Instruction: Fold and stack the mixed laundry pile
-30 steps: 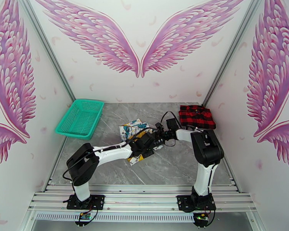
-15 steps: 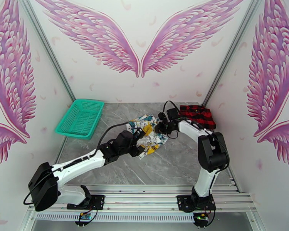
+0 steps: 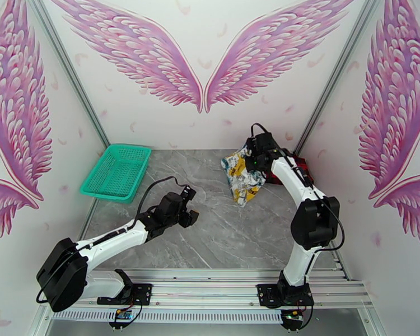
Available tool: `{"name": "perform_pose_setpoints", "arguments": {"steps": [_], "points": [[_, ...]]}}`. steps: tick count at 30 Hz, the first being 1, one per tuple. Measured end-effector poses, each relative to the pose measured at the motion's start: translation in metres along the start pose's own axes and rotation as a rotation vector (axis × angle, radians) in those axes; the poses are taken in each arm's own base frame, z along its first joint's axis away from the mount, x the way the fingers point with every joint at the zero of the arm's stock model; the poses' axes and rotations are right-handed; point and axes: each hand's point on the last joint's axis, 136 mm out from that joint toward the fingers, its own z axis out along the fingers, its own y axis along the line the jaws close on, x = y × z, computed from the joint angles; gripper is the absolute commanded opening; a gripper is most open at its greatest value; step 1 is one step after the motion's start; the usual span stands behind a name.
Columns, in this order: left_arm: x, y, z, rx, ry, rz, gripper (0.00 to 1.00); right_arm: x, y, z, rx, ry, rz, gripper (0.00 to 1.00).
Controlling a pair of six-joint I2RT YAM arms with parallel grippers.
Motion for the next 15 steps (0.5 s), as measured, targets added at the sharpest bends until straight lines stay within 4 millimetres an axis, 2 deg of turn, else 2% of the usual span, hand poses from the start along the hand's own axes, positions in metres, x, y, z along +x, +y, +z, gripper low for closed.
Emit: {"name": "perform_pose_setpoints", "arguments": {"steps": [4, 6, 15], "points": [[0.011, 0.003, 0.006, 0.0, 0.026, -0.016, 0.62, -0.007, -0.046, -0.007, 0.095, -0.018, 0.005, 0.0], [0.014, 0.004, 0.009, 0.001, 0.033, -0.022, 0.62, -0.005, -0.061, -0.007, 0.122, -0.011, 0.003, 0.0], [0.031, 0.001, 0.029, 0.029, 0.088, -0.045, 0.6, 0.003, -0.11, 0.018, 0.179, 0.011, -0.012, 0.0]]}}
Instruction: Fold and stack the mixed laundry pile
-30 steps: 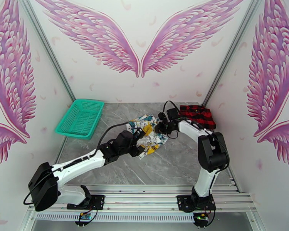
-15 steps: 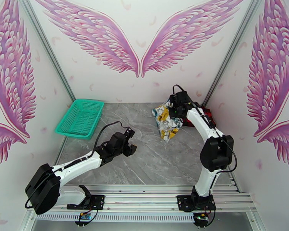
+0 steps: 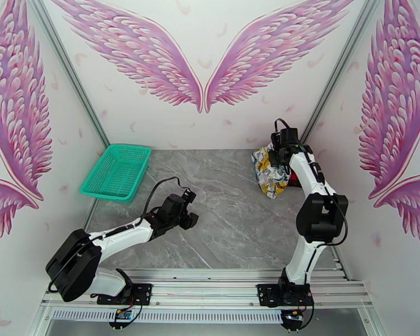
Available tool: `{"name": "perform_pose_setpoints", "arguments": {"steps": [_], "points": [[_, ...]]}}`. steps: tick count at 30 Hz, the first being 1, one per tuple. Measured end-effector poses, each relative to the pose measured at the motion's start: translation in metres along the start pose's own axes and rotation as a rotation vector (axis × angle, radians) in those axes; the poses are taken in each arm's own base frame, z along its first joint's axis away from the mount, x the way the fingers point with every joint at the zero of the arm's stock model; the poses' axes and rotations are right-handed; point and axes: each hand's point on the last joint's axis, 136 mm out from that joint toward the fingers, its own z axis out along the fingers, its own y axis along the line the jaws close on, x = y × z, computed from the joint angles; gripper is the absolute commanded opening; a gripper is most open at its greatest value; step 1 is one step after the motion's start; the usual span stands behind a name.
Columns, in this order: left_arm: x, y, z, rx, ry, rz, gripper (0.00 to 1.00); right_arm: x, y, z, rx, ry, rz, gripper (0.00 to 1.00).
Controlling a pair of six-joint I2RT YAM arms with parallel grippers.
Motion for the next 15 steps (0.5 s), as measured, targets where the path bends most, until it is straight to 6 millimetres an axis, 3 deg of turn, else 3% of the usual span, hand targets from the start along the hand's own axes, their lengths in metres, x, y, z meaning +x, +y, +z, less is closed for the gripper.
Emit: {"name": "perform_pose_setpoints", "arguments": {"steps": [5, 12, 15], "points": [[0.009, -0.003, 0.015, 0.024, 0.046, -0.012, 0.58, -0.004, -0.029, 0.013, 0.025, -0.042, 0.031, 0.0], [0.0, 0.0, 0.031, 0.04, 0.051, -0.041, 0.57, -0.014, -0.074, 0.025, 0.065, -0.143, 0.108, 0.0], [-0.006, 0.001, 0.04, 0.047, 0.056, -0.05, 0.57, -0.013, -0.092, 0.039, 0.066, -0.154, 0.164, 0.0]]}}
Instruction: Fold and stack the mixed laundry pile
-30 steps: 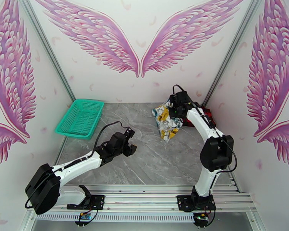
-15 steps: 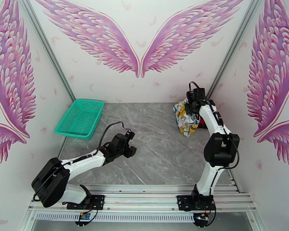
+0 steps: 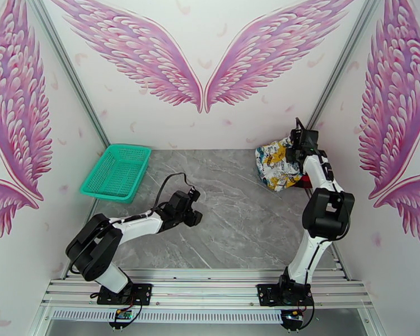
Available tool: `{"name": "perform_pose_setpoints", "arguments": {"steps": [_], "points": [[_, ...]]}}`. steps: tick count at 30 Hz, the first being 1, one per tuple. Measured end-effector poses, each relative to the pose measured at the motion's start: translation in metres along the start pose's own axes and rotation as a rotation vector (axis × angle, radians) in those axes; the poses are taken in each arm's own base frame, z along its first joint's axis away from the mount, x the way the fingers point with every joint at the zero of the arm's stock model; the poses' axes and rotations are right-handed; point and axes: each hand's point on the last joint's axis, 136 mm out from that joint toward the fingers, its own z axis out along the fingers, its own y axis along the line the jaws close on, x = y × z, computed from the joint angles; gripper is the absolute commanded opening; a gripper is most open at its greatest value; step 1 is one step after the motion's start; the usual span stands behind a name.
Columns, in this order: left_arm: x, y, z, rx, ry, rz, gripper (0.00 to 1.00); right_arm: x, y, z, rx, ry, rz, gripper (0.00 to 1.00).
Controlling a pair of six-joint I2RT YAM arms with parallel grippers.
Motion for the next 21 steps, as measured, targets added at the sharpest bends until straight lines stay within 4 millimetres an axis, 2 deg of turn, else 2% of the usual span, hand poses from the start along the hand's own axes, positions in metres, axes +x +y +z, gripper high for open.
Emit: {"name": "perform_pose_setpoints", "arguments": {"steps": [2, 7, 10, 14, 15, 17, 18, 21], "points": [[-0.003, 0.001, 0.005, 0.004, 0.003, -0.006, 0.57, 0.005, -0.012, 0.013, 0.007, 0.006, 0.034, 0.0], [-0.008, 0.001, 0.018, 0.022, 0.014, -0.019, 0.56, 0.032, -0.035, 0.05, 0.037, 0.062, 0.09, 0.0], [-0.012, -0.001, 0.023, 0.029, 0.016, -0.024, 0.56, 0.046, -0.043, 0.067, 0.076, 0.096, 0.1, 0.0], [-0.014, -0.003, 0.027, 0.04, 0.02, -0.032, 0.55, 0.057, -0.051, 0.08, 0.129, 0.124, 0.103, 0.01], [-0.014, -0.003, 0.027, 0.043, 0.02, -0.035, 0.55, 0.059, -0.053, 0.082, 0.145, 0.13, 0.104, 0.09], [-0.016, -0.004, 0.028, 0.048, 0.018, -0.038, 0.55, 0.063, -0.057, 0.085, 0.177, 0.14, 0.109, 0.37], [-0.017, -0.005, 0.028, 0.05, 0.017, -0.038, 0.55, 0.064, -0.059, 0.086, 0.191, 0.143, 0.111, 0.46], [-0.018, -0.006, 0.027, 0.054, 0.015, -0.041, 0.55, 0.066, -0.064, 0.086, 0.224, 0.151, 0.107, 0.62]]}}
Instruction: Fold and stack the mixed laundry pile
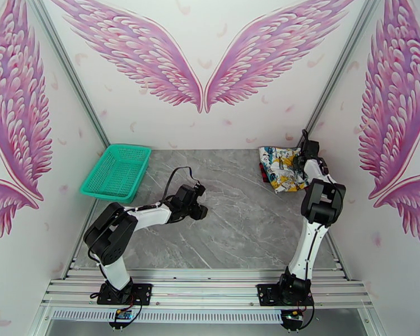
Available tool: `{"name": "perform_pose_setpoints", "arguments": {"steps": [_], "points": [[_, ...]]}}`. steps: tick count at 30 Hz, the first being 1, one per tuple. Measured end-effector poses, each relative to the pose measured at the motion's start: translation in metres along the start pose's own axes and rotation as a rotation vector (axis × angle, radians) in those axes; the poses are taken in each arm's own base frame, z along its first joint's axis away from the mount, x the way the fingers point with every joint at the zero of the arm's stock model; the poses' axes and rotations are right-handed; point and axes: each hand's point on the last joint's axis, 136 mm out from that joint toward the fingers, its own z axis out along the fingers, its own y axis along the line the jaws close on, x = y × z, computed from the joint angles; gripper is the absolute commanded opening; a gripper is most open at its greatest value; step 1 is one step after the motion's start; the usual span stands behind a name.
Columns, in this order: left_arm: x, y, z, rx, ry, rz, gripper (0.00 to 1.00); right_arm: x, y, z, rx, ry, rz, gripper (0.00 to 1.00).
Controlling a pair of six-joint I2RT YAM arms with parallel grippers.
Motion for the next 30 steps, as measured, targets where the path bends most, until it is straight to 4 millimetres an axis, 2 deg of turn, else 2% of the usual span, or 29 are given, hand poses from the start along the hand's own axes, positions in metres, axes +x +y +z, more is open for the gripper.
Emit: {"name": "perform_pose_setpoints", "arguments": {"steps": [5, 9, 12, 16, 22, 24, 26, 30], "points": [[0.0, -0.001, 0.0, 0.004, 0.0, -0.004, 0.55, -0.003, -0.001, -0.001, 0.025, -0.014, 0.012, 0.76], [0.0, -0.001, 0.0, 0.005, 0.001, -0.01, 0.55, -0.001, 0.004, -0.015, 0.02, -0.028, 0.033, 0.83], [0.0, -0.001, 0.0, 0.006, 0.0, -0.012, 0.55, -0.007, 0.008, -0.036, 0.014, -0.059, 0.04, 0.86], [-0.001, -0.002, -0.001, 0.007, -0.003, -0.013, 0.55, -0.028, 0.012, -0.073, 0.008, -0.148, 0.051, 0.9], [-0.004, -0.006, -0.011, 0.014, -0.026, -0.007, 0.55, -0.048, 0.013, -0.123, 0.004, -0.26, 0.067, 0.9], [-0.005, -0.008, -0.014, 0.018, -0.036, -0.004, 0.55, -0.043, 0.018, -0.136, -0.009, -0.28, 0.069, 0.9], [-0.007, -0.009, -0.016, 0.02, -0.043, -0.002, 0.55, -0.027, 0.027, -0.149, -0.028, -0.29, 0.063, 0.9], [-0.011, -0.011, -0.02, 0.025, -0.063, 0.0, 0.55, 0.022, 0.071, -0.191, -0.12, -0.317, 0.016, 0.91]]}}
